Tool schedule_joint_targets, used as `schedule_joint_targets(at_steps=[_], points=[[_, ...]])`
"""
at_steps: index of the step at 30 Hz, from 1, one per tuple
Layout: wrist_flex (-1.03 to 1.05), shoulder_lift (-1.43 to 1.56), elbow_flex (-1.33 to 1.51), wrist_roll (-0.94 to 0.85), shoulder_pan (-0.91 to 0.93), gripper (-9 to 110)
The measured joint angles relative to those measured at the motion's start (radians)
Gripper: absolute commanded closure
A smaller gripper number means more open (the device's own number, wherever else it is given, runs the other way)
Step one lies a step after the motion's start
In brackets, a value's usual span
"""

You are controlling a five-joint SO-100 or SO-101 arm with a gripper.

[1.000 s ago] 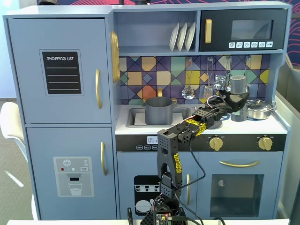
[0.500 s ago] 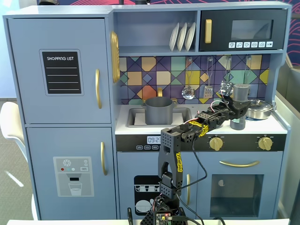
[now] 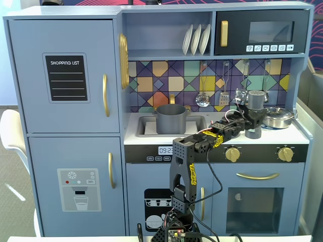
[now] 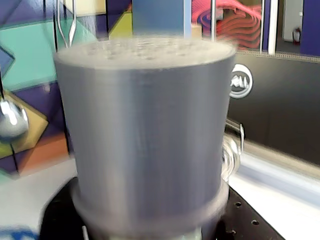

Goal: Put salt in the gray recipient

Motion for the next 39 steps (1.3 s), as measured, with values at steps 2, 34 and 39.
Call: schedule_joint_targets(at_steps=[2,34,39], points=[[0.0,-0.002,0.011,-0.029,-0.002,59],[1.522,1.508,0.865,-0.086,-0.709,101],[1.413,1.569,1.129,-0.054,-0.739,101]])
